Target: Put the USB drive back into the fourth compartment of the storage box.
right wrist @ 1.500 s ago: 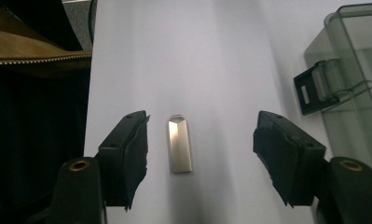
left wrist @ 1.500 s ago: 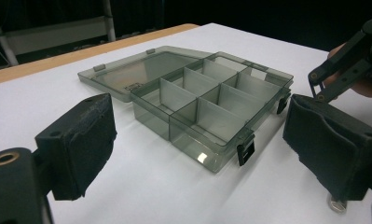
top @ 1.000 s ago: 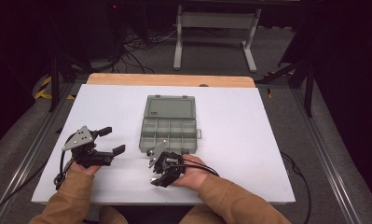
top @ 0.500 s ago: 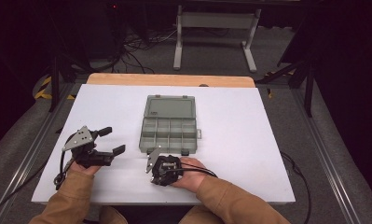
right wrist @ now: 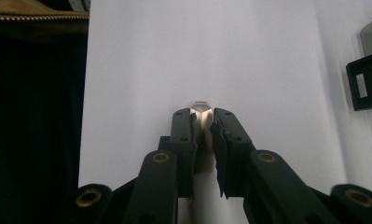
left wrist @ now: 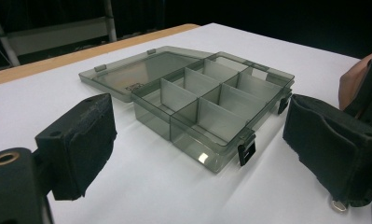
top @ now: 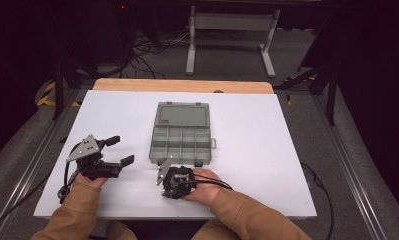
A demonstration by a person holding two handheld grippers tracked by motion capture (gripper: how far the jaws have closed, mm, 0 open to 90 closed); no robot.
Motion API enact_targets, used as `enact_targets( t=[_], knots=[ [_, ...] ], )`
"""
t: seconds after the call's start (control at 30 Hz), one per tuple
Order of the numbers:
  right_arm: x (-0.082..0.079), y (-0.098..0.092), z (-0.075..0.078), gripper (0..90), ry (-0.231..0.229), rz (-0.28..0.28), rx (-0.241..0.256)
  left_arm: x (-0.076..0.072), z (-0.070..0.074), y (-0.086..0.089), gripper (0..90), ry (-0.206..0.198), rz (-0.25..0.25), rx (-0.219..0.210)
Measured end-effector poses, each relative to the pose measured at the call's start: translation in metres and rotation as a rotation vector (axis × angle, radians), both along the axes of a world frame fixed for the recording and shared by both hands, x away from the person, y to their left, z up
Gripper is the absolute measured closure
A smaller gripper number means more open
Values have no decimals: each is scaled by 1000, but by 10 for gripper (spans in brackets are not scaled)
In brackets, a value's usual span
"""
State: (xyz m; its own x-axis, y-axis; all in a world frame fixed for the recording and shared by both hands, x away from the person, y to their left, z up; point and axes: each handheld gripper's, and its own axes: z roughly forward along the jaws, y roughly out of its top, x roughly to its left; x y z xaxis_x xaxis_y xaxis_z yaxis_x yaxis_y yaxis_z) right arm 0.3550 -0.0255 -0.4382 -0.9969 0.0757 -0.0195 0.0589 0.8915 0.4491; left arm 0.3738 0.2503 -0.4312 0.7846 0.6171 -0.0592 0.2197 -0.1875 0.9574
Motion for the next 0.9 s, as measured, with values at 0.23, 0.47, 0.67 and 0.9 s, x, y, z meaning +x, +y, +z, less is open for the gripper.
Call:
enact_targets(
  t=[0.23, 0.47, 0.67, 0.9],
  knots=[
    [1, -3, 9, 796, -11, 2, 30, 0, 0, 0, 104, -1, 0, -1],
    [5, -9, 21, 796, -34, -1, 65, 0, 1, 0, 103, -11, -1, -4],
    [8, -15, 29, 796, -39, -4, 83, 0, 1, 1, 103, -18, -3, 0],
    [13, -23, 42, 796, -59, -22, 110, -1, 1, 1, 94, -14, -1, -8]
  ],
)
